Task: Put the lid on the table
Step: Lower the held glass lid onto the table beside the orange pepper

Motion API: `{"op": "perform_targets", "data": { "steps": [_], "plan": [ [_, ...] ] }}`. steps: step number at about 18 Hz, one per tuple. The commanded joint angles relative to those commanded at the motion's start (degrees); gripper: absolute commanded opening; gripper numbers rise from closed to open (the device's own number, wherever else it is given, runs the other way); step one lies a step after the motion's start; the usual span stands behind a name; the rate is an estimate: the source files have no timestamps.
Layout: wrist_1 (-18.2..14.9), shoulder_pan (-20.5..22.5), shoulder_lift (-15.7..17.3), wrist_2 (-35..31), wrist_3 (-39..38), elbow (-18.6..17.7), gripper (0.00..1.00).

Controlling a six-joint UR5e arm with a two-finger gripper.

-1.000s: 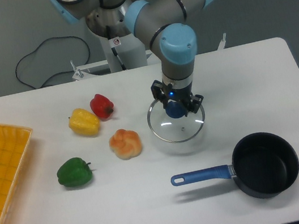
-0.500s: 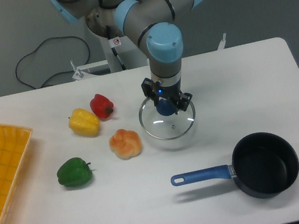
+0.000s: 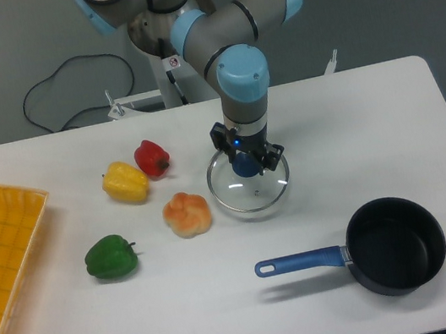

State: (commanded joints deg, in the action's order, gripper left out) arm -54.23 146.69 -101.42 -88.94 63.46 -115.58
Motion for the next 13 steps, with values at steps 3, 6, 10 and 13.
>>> {"op": "perform_targets", "data": {
  "steps": [3,6,10,13],
  "plan": [
    [0.09,0.00,-0.35,-0.09,0.00,0.09,0.59],
    [0.35,-0.09,-1.05,-0.53,0.00,0.09,0.59],
    [0.35,-0.09,-1.23,-0.70,0.00,0.00,0.59],
    [0.35,-0.09,-1.58,-0.62,0.00,0.09,0.60]
  ]
}}
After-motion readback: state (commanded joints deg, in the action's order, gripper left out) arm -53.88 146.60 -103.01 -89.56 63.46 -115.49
